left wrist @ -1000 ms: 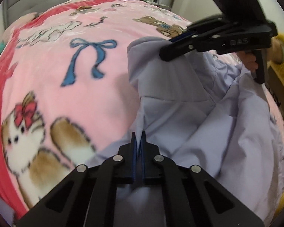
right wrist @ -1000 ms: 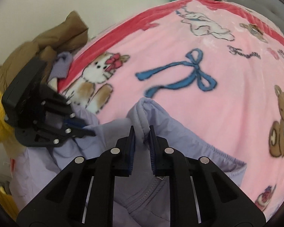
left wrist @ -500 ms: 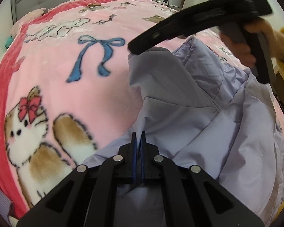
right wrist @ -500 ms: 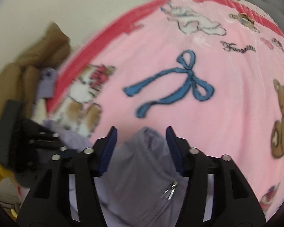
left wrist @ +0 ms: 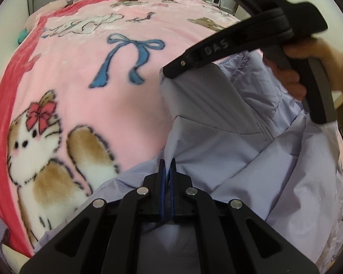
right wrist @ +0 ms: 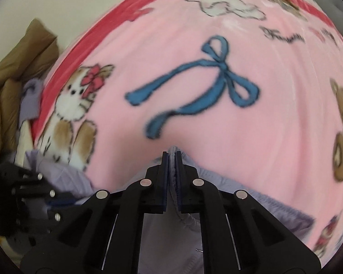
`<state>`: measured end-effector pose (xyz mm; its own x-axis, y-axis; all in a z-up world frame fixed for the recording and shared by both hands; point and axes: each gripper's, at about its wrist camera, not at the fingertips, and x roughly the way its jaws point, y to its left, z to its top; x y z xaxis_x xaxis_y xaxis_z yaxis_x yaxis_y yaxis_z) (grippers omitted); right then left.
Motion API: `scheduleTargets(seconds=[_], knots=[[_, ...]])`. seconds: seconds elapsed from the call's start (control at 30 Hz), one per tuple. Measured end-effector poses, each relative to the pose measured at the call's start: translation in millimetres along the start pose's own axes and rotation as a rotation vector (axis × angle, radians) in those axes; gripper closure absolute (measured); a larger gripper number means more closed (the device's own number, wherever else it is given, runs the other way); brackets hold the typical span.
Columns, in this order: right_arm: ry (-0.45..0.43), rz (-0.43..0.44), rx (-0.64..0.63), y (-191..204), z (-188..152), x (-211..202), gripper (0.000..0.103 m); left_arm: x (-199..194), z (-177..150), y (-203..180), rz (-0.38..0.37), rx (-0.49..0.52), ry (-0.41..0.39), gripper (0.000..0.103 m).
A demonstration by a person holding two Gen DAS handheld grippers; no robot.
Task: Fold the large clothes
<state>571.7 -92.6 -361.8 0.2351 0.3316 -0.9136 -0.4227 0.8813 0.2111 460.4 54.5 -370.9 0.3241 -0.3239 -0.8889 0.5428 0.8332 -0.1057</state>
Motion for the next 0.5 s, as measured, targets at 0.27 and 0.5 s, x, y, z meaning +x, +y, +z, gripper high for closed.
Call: scheduleTargets(seconds=[0.27,0.5], knots=[[-0.249,-0.039,-0.016,-10,-34,-76,0.050,-25,6,-7,0.012,-0.016,-0.091,0.096],[-0.220,-0.235,0.153,-86,-97,-107,0.050,-10,25,-6,-0.068,-0.073,-0.046,0.087]])
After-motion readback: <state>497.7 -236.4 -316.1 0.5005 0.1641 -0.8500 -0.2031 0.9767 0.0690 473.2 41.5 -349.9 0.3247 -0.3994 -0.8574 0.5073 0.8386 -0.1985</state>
